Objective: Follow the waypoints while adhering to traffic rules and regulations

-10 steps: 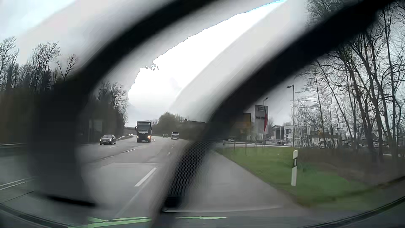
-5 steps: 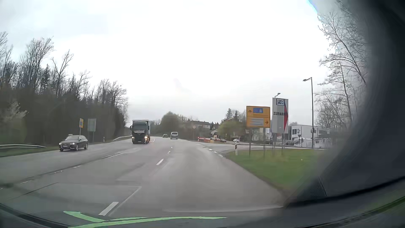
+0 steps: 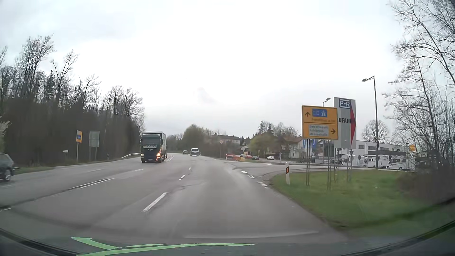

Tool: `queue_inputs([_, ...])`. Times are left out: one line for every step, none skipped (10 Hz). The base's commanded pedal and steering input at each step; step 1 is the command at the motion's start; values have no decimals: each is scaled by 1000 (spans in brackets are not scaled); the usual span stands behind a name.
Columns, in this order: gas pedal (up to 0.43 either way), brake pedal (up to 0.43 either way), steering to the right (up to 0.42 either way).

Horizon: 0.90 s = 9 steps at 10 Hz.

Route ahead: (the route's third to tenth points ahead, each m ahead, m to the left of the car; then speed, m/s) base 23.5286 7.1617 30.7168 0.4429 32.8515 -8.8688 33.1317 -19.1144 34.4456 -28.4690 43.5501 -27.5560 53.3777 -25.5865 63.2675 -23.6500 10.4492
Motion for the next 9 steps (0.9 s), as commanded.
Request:
queue_inputs([0,146,-10])
queue_inputs([0,152,-9])
queue_inputs([0,159,-9])
queue_inputs([0,171,-8])
queue_inputs([0,183,-8])
queue_inputs([0,183,-8])
queue_inputs([0,189,-6])
queue_inputs([0,195,-3])
queue_inputs([0,201,4])
